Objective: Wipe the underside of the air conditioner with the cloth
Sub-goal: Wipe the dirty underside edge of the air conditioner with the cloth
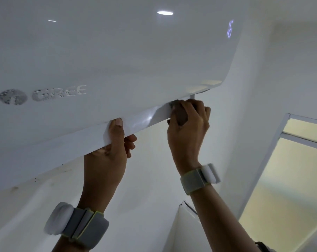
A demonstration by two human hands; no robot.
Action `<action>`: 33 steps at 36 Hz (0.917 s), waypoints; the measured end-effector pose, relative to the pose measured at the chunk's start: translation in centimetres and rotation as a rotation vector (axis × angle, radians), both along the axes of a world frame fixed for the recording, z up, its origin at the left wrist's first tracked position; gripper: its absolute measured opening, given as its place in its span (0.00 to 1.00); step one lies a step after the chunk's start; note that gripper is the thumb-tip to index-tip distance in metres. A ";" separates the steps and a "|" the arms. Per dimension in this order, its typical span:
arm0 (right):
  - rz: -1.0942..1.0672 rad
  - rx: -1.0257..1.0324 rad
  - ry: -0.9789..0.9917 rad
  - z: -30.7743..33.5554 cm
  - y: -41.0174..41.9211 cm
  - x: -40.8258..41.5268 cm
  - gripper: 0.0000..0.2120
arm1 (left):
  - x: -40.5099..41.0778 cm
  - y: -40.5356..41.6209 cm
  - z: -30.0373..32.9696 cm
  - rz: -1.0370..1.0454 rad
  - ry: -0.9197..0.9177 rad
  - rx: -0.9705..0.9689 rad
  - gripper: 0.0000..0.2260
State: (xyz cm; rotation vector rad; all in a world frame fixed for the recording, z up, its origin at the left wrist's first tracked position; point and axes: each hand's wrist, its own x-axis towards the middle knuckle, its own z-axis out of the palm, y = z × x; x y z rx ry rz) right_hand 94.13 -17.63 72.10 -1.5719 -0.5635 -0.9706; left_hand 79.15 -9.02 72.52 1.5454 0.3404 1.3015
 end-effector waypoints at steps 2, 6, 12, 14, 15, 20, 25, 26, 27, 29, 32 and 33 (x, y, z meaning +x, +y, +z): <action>0.009 0.007 -0.032 0.4 0.5 -1.0 0.10 | 0.0 0.1 -0.1 0.014 0.012 0.012 0.20; 0.069 -0.054 -0.176 -1.5 -0.3 -2.6 0.08 | -0.1 0.4 -0.2 0.019 0.025 0.016 0.17; -0.001 -0.008 0.002 -0.7 -0.8 0.8 0.11 | -0.2 0.0 0.1 0.004 0.000 0.021 0.15; -0.012 0.026 0.028 0.4 -0.1 1.0 0.09 | -0.1 -0.1 0.1 0.003 -0.007 0.017 0.13; -0.007 0.036 0.015 0.6 0.2 0.7 0.09 | -0.1 -0.1 0.1 0.003 -0.007 0.013 0.13; 0.073 -0.027 -0.151 -1.8 -0.4 -0.9 0.09 | -0.1 0.2 -0.1 -0.002 0.004 0.009 0.17; -0.005 -0.014 -0.010 -0.5 -0.8 1.7 0.11 | -0.1 0.0 0.2 0.000 0.005 0.007 0.14; -0.014 0.007 0.012 0.3 -0.4 1.9 0.10 | -0.1 0.0 0.2 -0.001 0.002 0.007 0.14; -0.014 0.019 0.014 0.7 -0.2 1.7 0.10 | -0.1 -0.2 0.1 -0.002 0.005 0.007 0.15; 0.018 0.010 -0.026 1.0 0.0 0.7 0.10 | -0.1 -0.1 0.1 0.001 0.006 0.001 0.15; 0.086 -0.058 -0.145 -0.9 -0.7 -0.9 0.09 | -0.1 0.0 -0.1 0.002 0.020 0.000 0.15; 0.097 -0.082 -0.183 -1.5 -1.1 -0.8 0.09 | 0.0 0.1 -0.1 0.005 0.025 0.005 0.15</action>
